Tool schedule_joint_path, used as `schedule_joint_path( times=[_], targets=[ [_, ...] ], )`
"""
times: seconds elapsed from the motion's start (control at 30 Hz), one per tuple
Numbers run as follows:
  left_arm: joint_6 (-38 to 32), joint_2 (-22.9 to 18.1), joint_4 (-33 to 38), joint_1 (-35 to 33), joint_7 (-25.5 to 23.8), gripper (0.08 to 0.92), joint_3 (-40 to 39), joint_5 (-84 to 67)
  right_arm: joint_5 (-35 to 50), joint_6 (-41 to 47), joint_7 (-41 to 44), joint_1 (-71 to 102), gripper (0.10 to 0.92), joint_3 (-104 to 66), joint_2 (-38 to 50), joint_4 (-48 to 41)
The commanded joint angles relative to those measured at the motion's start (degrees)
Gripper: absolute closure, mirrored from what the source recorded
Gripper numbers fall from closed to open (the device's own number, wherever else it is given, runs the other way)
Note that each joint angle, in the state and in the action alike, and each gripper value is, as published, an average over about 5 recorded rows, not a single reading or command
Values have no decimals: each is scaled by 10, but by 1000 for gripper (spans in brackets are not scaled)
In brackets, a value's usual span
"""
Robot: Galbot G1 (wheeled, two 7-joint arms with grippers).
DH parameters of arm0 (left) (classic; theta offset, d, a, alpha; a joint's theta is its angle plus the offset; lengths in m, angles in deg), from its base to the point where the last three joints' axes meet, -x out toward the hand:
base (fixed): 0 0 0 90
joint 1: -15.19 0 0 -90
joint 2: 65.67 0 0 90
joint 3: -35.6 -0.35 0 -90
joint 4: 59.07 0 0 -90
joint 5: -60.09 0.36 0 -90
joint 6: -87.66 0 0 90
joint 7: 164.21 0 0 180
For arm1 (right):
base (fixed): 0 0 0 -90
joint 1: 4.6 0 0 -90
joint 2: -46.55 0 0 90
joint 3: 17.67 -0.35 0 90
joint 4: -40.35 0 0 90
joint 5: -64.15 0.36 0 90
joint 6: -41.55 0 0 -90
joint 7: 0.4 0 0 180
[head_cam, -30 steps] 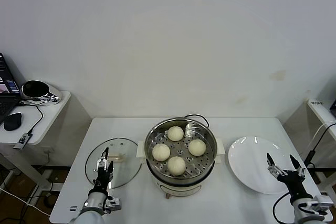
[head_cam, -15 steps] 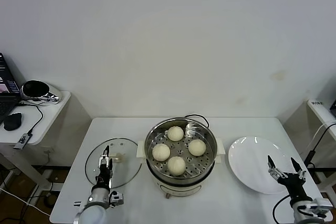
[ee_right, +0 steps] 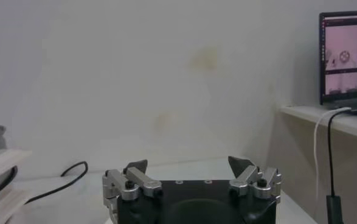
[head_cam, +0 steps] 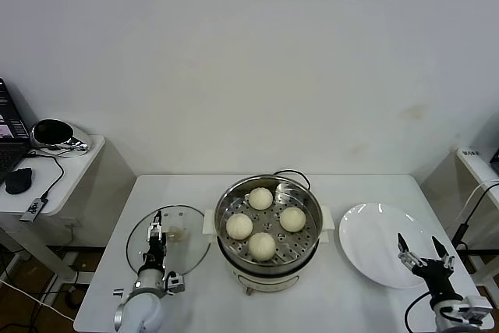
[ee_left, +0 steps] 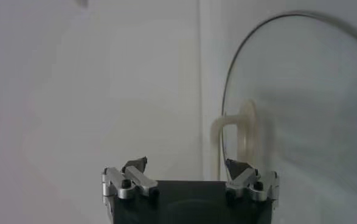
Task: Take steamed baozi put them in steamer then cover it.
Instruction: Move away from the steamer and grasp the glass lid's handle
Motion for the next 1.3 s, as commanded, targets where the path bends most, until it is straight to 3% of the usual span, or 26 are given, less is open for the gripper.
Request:
schedule_joint_path(
  times=[0.03,0.47,0.83,1.3],
  targets=[
    [4,-9,-38,34,-1,177,1,1,-3,0,0,0,203,-1,-1,-2],
    [2,-17,-86,57,39,177,-2,-23,-5,1,0,-5,203,5,-1,-7],
    [-5,-21,-89,48,45,194,5,-26,-7,0,0,-2,203,5,-1,-7],
    [-19,-10,-86,40,52,576,12,-36,-8,0,2,7,203,5,-5,0]
  ],
)
